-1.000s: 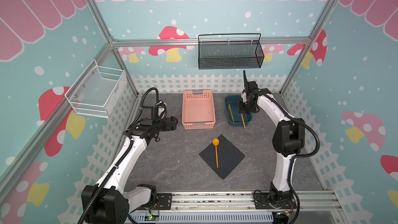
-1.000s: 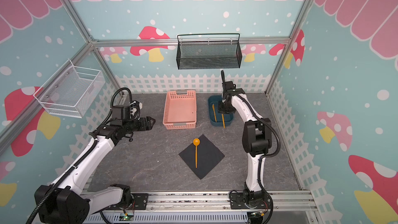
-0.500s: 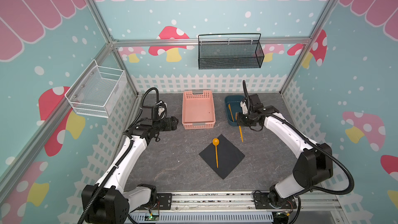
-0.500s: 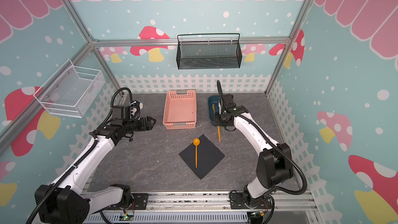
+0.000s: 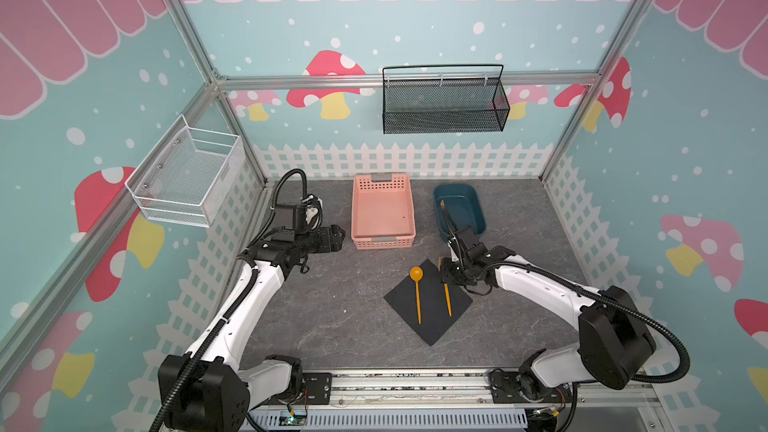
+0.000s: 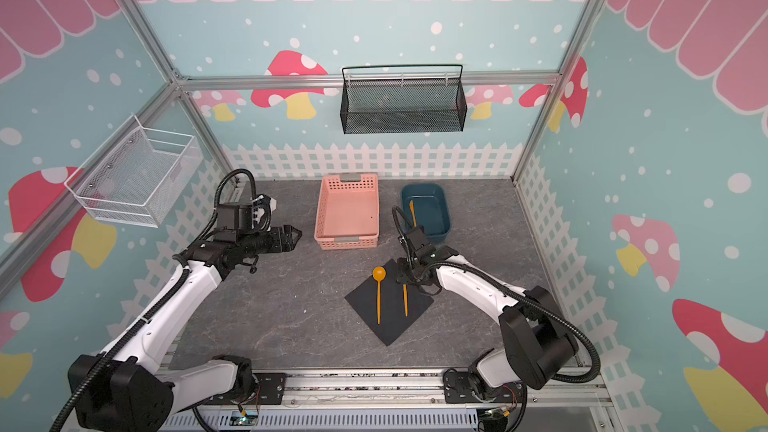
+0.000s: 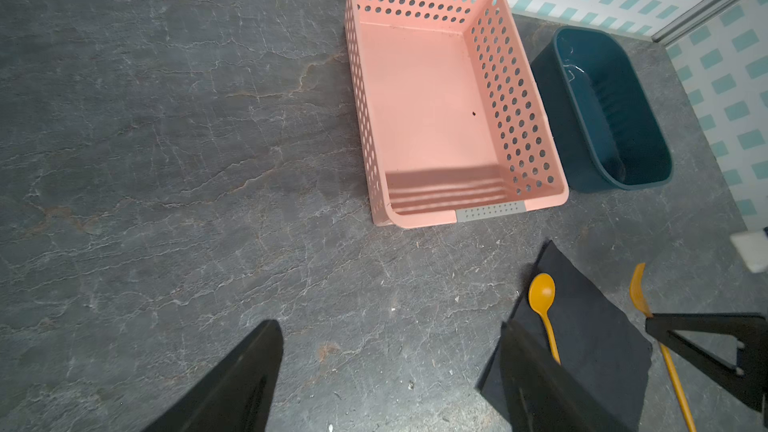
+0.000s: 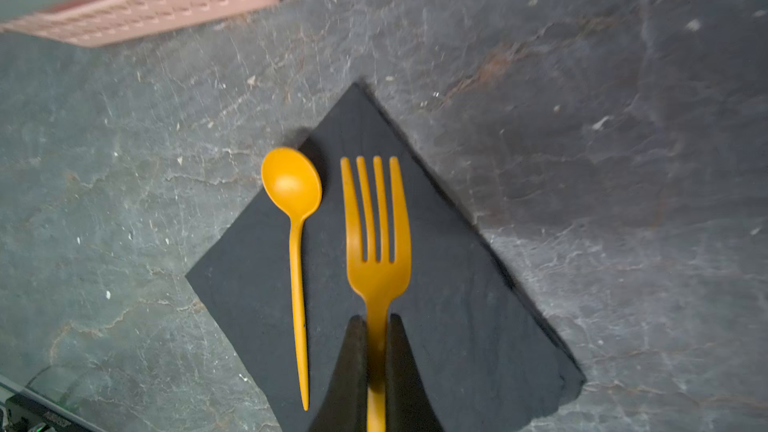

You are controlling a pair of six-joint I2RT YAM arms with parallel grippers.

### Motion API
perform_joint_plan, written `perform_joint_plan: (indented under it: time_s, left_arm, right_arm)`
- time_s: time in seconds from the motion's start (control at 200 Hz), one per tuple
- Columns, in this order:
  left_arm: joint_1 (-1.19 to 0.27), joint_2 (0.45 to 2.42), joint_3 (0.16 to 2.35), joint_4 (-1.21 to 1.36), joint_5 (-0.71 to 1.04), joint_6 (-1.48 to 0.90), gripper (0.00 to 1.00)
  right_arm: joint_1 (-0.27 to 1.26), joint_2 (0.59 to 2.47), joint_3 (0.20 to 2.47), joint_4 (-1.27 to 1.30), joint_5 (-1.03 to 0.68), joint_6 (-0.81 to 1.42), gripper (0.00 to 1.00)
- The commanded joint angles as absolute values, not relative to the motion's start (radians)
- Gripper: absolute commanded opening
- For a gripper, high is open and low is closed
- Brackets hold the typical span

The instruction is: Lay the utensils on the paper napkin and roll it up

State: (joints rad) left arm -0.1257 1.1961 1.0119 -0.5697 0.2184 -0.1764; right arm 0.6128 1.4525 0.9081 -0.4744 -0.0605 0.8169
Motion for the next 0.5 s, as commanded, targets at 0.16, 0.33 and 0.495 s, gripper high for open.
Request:
perform_joint_plan:
  time_s: [0.16,0.33,0.495]
  left_arm:
    - [-0.121,1.195,1.006,-0.555,0.239,-0.178,0.84]
    - [-0.121,1.198,1.006,-0.552,0.241,-0.179,0.84]
    - [-0.121,1.198,1.006,-0.551,0.247,-0.181,0.84]
  right_arm:
    - [0.677,1.541,0.925,-0.397,0.002,0.885,0.05]
    - [0.690,1.589,0.950,-0.403,0.025,0.879,0.05]
    - [0.702,1.623,0.972,-0.402,0.032,0.879,0.05]
